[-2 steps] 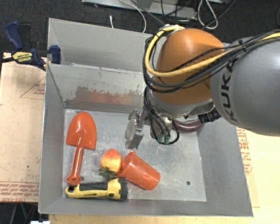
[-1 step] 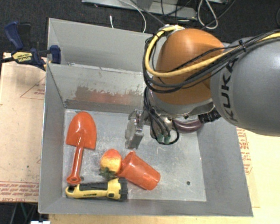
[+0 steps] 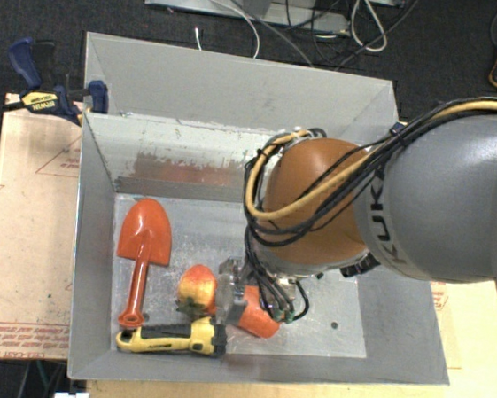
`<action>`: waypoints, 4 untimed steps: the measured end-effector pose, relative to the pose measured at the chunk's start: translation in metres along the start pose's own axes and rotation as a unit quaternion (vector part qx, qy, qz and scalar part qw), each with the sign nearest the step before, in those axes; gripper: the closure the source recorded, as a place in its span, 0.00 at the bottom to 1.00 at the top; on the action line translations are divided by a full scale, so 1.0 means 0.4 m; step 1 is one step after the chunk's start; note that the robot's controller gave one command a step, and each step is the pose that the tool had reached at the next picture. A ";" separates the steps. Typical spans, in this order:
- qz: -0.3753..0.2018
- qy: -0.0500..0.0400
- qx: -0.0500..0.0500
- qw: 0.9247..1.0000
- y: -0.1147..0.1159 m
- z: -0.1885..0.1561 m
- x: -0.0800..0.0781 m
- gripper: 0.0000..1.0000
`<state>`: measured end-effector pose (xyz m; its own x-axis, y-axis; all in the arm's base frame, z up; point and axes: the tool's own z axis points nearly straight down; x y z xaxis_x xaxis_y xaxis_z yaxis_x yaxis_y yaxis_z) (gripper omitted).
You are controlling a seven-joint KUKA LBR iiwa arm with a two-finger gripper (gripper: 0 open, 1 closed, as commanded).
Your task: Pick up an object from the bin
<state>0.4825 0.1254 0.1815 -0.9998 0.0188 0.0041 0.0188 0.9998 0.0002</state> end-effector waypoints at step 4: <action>-0.021 -0.014 -0.006 1.000 0.220 0.105 -0.275 1.00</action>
Offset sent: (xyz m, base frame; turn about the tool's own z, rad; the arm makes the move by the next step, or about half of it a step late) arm 0.0127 0.0598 -0.0361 -0.2072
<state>0.5942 0.2113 0.1391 -0.9995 -0.0226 -0.0235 -0.0229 0.9997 0.0109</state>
